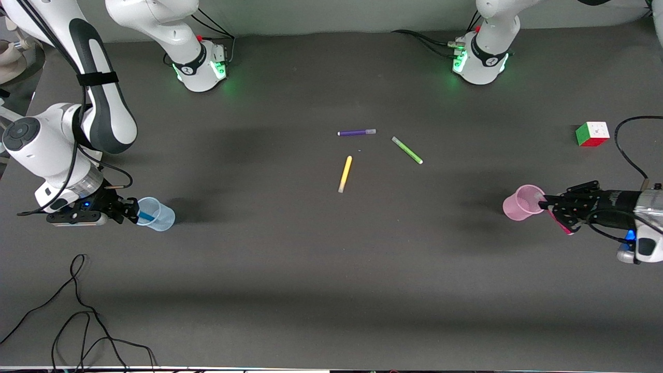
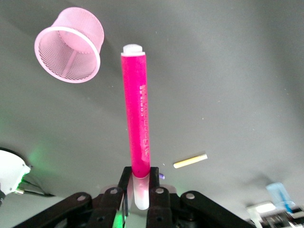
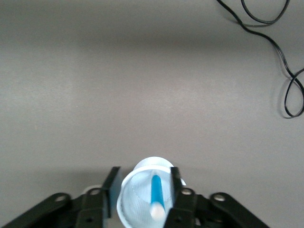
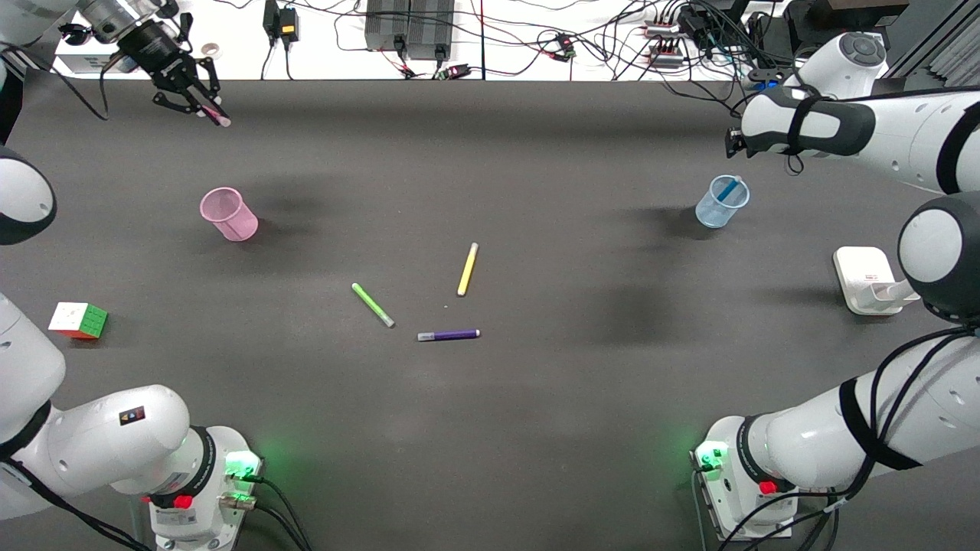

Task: Place pink and blue markers in matching cups
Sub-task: 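Drop the blue marker into the blue cup while the left gripper inserts pink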

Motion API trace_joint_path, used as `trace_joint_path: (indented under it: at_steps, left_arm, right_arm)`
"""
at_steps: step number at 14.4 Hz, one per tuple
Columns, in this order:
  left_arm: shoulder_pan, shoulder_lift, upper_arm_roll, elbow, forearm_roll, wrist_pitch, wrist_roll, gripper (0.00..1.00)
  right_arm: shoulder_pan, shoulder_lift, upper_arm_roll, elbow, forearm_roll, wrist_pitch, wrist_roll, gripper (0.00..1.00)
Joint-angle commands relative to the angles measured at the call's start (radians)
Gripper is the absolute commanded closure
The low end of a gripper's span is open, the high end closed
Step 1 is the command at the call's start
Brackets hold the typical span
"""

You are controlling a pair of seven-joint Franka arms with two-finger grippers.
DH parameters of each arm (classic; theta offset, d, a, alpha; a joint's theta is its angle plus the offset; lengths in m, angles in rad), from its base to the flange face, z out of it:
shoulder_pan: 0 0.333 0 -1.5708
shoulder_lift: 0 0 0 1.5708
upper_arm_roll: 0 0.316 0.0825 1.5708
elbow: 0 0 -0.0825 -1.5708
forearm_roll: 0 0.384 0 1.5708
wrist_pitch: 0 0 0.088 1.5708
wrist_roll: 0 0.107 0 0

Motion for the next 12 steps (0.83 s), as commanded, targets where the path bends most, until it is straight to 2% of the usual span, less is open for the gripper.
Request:
trace_joint_path:
  at_steps: [1,8,10,12]
  left_arm:
    - [0.063,-0.001,-0.008,-0.071,-0.068,-0.003,0.087,1.0]
    - [0.161,-0.008,-0.008,-0.229,-0.107,0.044,0.213,1.0]
    - [0.172,-0.013,-0.008,-0.261,-0.127,0.047,0.213,1.0]
    - [0.188,-0.018,-0.009,-0.293,-0.154,0.052,0.213,1.0]
  right_arm:
    - [0.005,-0.027,0.003,0.102,-0.013,-0.191,0.035,0.0]
    - [0.005,-0.032,0.038,0.446,-0.013,-0.673,0.109,0.0]
    - [0.003,-0.05,0.041,0.497,-0.013,-0.734,0.122,0.0]
    - [0.002,-0.097,0.059,0.493,-0.024,-0.734,0.134,0.0]
